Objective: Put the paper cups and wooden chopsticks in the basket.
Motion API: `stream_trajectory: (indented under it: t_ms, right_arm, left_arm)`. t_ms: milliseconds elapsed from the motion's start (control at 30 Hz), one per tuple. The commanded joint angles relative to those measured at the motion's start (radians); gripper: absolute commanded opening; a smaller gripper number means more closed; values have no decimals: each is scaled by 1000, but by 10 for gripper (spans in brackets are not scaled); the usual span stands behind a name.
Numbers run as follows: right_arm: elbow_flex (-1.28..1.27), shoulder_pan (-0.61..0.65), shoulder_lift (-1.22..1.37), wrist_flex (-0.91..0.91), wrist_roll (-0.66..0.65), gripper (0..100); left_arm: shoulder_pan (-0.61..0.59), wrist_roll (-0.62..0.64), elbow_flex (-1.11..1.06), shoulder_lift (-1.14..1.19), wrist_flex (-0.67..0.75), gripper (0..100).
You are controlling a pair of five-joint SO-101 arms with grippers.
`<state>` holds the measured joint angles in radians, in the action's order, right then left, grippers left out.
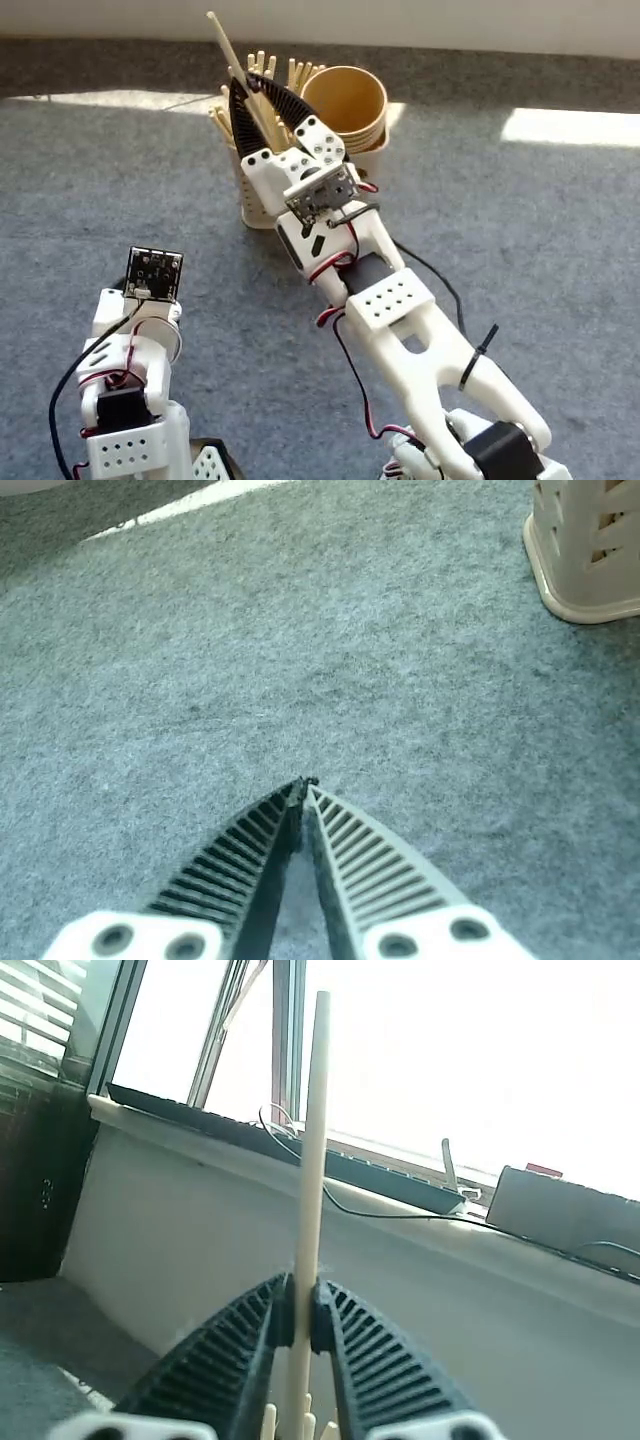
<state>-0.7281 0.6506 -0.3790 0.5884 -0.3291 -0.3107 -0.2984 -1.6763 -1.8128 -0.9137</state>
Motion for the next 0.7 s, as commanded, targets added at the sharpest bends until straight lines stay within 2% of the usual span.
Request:
stream_trajectory:
  t_ms: [0, 200, 467, 667]
  right_arm:
    - [5, -10, 16, 19, -15, 11]
    - [-48, -5, 30, -16, -15, 132]
    - [-54, -5, -74, -77, -15, 126]
    - [-128, -7, -232, -263, -15, 76]
  left_arm:
    - [-10, -5, -19, -7, -5, 5]
    - [-10, -5, -19, -7, -5, 5]
    - [-10, -5, -19, -7, -5, 5]
    - [-10, -5, -19, -7, -5, 5]
